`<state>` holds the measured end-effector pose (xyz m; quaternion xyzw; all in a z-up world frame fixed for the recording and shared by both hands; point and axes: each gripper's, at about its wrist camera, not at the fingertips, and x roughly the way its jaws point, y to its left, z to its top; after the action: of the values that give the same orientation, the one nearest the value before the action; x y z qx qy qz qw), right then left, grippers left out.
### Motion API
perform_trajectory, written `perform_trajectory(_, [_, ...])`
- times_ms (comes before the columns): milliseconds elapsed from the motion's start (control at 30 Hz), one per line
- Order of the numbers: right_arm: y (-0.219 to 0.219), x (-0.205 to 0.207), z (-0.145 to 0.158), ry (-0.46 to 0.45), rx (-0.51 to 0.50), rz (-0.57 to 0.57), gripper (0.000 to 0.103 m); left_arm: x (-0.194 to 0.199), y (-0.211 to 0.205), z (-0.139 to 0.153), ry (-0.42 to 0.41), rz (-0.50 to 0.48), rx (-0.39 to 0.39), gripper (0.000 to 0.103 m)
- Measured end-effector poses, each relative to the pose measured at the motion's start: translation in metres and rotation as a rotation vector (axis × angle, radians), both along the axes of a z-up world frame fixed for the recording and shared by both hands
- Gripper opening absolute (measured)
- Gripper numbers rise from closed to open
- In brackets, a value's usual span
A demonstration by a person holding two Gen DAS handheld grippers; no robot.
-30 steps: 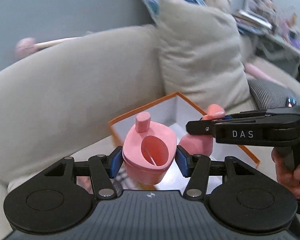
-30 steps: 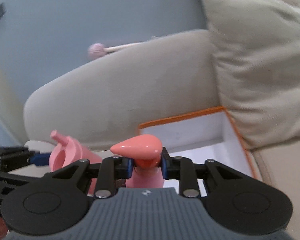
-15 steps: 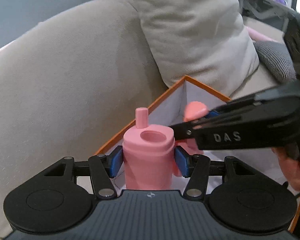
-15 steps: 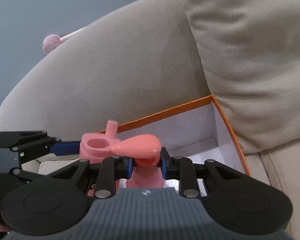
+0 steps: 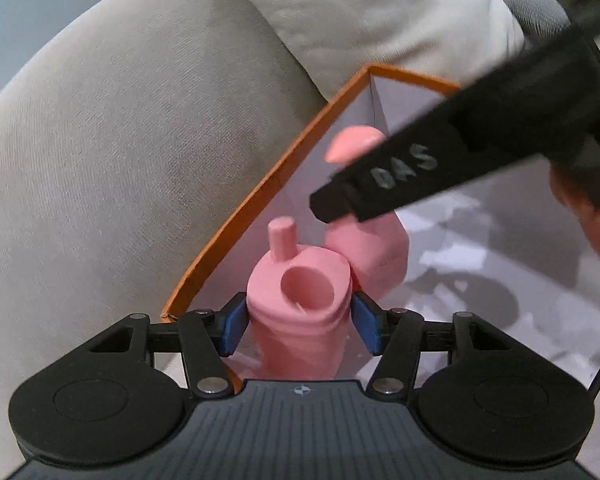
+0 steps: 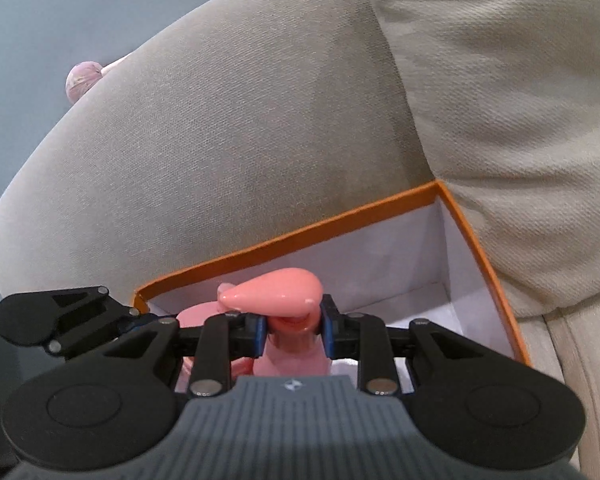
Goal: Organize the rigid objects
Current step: 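Carry pink cup into orange box with left tool while right tool carries pump bottle in, then release pump bottle in box with right tool while left tool moves to wooden block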
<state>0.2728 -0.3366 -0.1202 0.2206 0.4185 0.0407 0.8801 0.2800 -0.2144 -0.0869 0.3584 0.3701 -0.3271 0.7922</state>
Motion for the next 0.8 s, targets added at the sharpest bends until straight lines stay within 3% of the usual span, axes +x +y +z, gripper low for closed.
perform_trajectory(267, [0.006, 0.005, -0.008, 0.015, 0.023, 0.010, 0.027, -0.016, -0.005, -0.010, -0.118, -0.033, 0.064, 0.071])
perform_trajectory(433, [0.015, 0.009, -0.007, -0.002, -0.029, 0.031, 0.027, -0.030, 0.009, 0.015, -0.099, 0.029, -0.067, 0.073])
perform_trajectory(633, [0.029, 0.018, -0.013, -0.006, -0.083, 0.067, 0.027, -0.046, 0.037, 0.044, -0.032, 0.221, -0.252, 0.074])
perform_trajectory(800, [0.039, 0.024, -0.021, 0.023, -0.089, 0.108, 0.029, -0.048, 0.056, 0.047, 0.013, 0.376, -0.304, 0.073])
